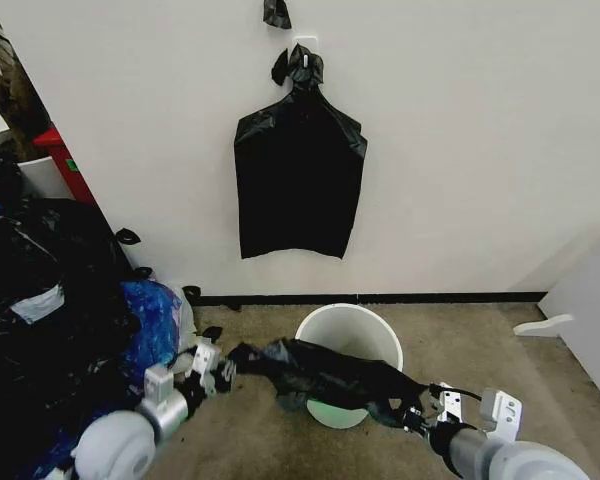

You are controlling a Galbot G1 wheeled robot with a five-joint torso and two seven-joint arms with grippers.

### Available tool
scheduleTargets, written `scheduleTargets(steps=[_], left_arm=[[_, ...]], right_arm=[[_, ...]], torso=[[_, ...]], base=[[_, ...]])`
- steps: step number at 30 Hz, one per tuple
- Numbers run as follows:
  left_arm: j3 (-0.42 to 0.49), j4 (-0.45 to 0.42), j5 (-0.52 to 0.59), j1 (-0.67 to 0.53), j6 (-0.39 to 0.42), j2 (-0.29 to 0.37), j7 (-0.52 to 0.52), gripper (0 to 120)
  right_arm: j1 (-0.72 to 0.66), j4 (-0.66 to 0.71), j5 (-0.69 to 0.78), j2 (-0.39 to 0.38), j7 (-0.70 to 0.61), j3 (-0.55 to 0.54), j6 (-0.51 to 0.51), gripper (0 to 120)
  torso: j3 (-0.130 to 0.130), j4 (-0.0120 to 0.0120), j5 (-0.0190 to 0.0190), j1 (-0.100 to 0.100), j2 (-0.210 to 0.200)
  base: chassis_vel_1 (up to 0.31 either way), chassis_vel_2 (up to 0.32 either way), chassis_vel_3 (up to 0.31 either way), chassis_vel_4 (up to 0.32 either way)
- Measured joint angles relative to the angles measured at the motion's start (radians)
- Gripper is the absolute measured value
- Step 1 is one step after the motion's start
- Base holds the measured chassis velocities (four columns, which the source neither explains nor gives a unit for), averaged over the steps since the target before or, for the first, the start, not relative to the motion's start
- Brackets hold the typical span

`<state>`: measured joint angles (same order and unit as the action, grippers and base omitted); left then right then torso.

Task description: Place the garbage bag over the trash bin.

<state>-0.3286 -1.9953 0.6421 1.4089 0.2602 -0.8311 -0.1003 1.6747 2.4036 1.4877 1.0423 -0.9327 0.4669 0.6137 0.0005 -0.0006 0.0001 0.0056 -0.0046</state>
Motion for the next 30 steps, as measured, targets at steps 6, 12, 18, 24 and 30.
scheduleTargets(steps=[6, 12, 18, 24, 30], left_arm=[[-0.005, -0.016, -0.015, 0.024, -0.003, -0.006, -0.006, 0], [-0.01, -0.019, -0.045, 0.05, -0.015, -0.007, -0.021, 0], [0.003, -0.023, -0.075, 0.061, -0.018, -0.029, -0.022, 0], [0.038, -0.006, -0.088, 0.033, -0.018, -0.031, -0.025, 0], [0.105, 0.02, -0.083, -0.034, -0.017, -0.03, -0.017, 0]], right_arm=[[0.035, 0.009, -0.016, 0.01, 0.009, 0.009, 0.005, 0], [0.021, 0.004, -0.014, 0.016, 0.01, 0.003, 0.01, 0], [0.024, -0.034, -0.059, 0.032, 0.037, -0.014, 0.011, 0], [0.016, -0.1, -0.152, 0.031, 0.1, -0.019, -0.017, 0], [-0.017, -0.16, -0.23, 0.02, 0.174, -0.017, -0.03, 0]], torso=[[0.0, 0.0, 0.0, 0.0, 0.0], [0.0, 0.0002, 0.0002, 0.0, 0.0], [0.0, 0.0001, 0.0001, 0.0, 0.0], [0.0, 0.0, 0.0001, 0.0, 0.0], [0.0, 0.0, 0.0003, 0.0, 0.0]], base=[[0.0, 0.0, 0.0, 0.0], [0.0, 0.0, 0.0, 0.0], [0.0, 0.0, 0.0, 0.0], [0.0, 0.0, 0.0, 0.0], [0.0, 0.0, 0.0, 0.0]])
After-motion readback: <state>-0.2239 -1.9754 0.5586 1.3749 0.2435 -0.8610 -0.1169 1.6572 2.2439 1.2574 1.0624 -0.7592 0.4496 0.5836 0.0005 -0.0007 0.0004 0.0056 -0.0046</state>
